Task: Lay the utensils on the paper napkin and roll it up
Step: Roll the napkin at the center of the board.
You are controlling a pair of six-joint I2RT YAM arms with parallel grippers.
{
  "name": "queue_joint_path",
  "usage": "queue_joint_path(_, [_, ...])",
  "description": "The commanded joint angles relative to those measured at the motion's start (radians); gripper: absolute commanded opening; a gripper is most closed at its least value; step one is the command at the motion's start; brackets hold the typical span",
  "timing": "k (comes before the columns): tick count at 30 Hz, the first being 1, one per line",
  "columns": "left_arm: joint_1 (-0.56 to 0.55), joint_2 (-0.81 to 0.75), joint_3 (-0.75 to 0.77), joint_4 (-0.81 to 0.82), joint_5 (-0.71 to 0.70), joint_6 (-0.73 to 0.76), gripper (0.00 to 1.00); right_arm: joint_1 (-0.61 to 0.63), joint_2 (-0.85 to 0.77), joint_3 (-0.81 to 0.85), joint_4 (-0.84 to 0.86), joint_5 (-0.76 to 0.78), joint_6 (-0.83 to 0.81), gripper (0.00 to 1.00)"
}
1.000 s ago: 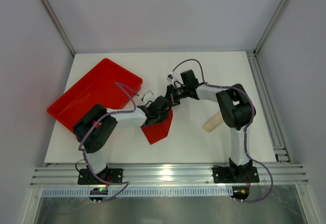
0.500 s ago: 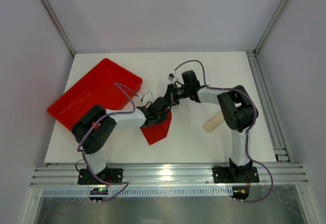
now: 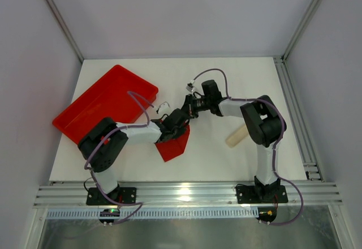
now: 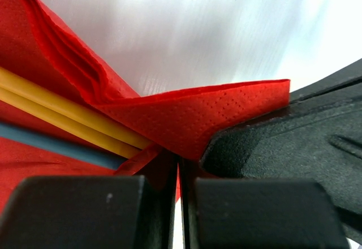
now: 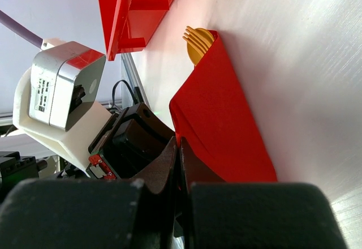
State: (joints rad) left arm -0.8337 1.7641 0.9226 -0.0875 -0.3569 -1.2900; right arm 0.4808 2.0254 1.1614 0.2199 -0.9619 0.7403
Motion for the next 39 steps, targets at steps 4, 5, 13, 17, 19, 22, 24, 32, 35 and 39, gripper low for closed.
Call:
queue_joint_path(4, [0.002, 0.011, -0.005, -0.031, -0.028, 0.07, 0.0, 0.044, -0.08, -0.014, -0.043, -0.121, -0.035, 0.04])
queue_joint_path(5, [0.002, 0.011, -0.005, -0.029, -0.027, 0.075, 0.0, 0.045, -0.082, -0.014, -0.05, -0.121, -0.041, 0.04])
queue_joint_path(13, [-0.015, -0.005, 0.005, -0.032, -0.068, 0.136, 0.0, 0.048, -0.083, -0.012, -0.062, -0.121, -0.062, 0.04])
queue_joint_path(17, [-0.025, -0.026, 0.002, -0.04, -0.09, 0.156, 0.0, 0.048, -0.082, -0.011, -0.063, -0.118, -0.07, 0.04])
queue_joint_path(19, [-0.028, -0.043, -0.017, -0.02, -0.093, 0.162, 0.0, 0.048, -0.085, -0.014, -0.062, -0.117, -0.073, 0.04])
queue_joint_path(22, [-0.033, -0.057, -0.031, 0.003, -0.099, 0.181, 0.0, 0.048, -0.088, -0.017, -0.062, -0.116, -0.078, 0.04])
queue_joint_path(24, [-0.035, -0.063, -0.034, 0.006, -0.102, 0.187, 0.0, 0.048, -0.088, -0.016, -0.062, -0.116, -0.079, 0.04])
queue_joint_path(32, [-0.038, -0.087, -0.057, 0.052, -0.099, 0.23, 0.0, 0.048, -0.094, -0.02, -0.068, -0.115, -0.088, 0.04])
queue_joint_path(35, [-0.038, -0.097, -0.064, 0.064, -0.099, 0.242, 0.01, 0.048, -0.097, -0.019, -0.073, -0.115, -0.091, 0.04])
queue_joint_path(39, [-0.039, -0.104, -0.068, 0.071, -0.097, 0.261, 0.05, 0.047, -0.1, -0.019, -0.076, -0.109, -0.091, 0.04])
